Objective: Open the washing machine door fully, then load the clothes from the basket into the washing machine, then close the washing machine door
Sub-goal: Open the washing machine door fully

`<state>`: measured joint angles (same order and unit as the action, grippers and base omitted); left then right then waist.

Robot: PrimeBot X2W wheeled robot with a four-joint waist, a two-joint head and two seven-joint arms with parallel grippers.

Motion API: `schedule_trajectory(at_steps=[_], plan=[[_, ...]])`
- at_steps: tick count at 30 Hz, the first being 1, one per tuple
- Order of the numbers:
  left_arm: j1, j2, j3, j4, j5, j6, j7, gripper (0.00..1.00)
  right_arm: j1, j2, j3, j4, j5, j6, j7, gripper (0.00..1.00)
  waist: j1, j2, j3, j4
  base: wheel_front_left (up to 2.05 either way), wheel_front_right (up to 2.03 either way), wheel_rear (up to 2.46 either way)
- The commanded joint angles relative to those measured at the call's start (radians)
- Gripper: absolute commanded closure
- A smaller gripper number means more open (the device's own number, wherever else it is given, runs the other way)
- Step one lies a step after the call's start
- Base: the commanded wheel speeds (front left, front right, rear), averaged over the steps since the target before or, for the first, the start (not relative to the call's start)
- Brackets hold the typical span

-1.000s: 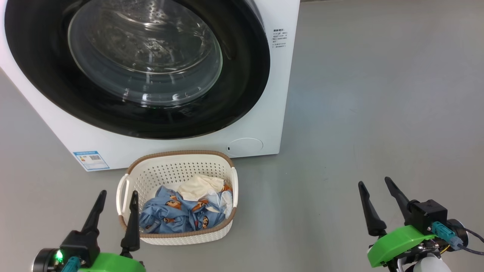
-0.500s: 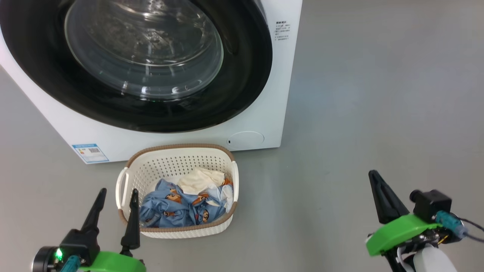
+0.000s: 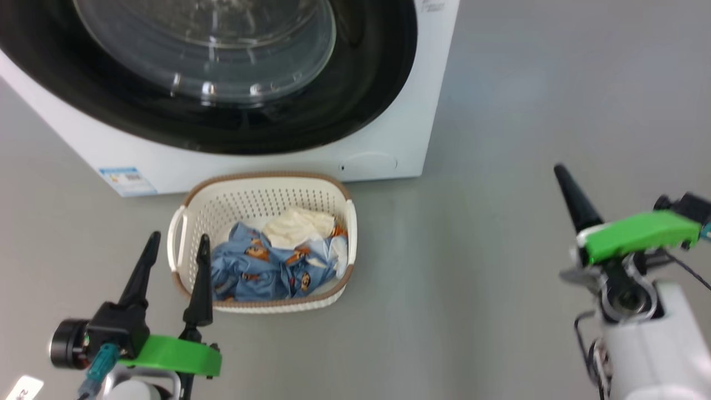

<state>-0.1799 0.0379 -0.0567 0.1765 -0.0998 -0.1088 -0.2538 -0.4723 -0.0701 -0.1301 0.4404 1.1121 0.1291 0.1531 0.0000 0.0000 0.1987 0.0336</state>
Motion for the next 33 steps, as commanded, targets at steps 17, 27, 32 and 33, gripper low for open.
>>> schedule_trajectory(at_steps=[17,27,32,33], plan=[[-0.140,0.013,-0.016,-0.050,-0.004,0.005,-0.008,0.00,-0.519,-0.042,-0.144,0.306,0.476,0.002,0.401,1.00,0.0000,0.0000,0.187,0.078,0.00,0.00,0.00],[-0.190,0.013,-0.036,-0.068,-0.015,0.008,-0.008,0.00,-0.759,-0.065,-0.082,0.412,0.440,0.002,0.441,1.00,0.0000,0.0000,0.265,0.099,0.00,0.00,0.00],[-0.210,0.012,-0.049,-0.073,-0.021,0.010,-0.008,0.00,-0.867,-0.067,-0.046,0.450,0.408,0.002,0.454,1.00,0.0000,0.0000,0.300,0.110,0.00,0.00,0.00],[-0.214,0.012,-0.052,-0.074,-0.022,0.012,-0.008,0.00,-0.887,-0.067,-0.038,0.459,0.401,0.002,0.456,1.00,0.0000,0.0000,0.306,0.113,0.00,0.00,0.00]])
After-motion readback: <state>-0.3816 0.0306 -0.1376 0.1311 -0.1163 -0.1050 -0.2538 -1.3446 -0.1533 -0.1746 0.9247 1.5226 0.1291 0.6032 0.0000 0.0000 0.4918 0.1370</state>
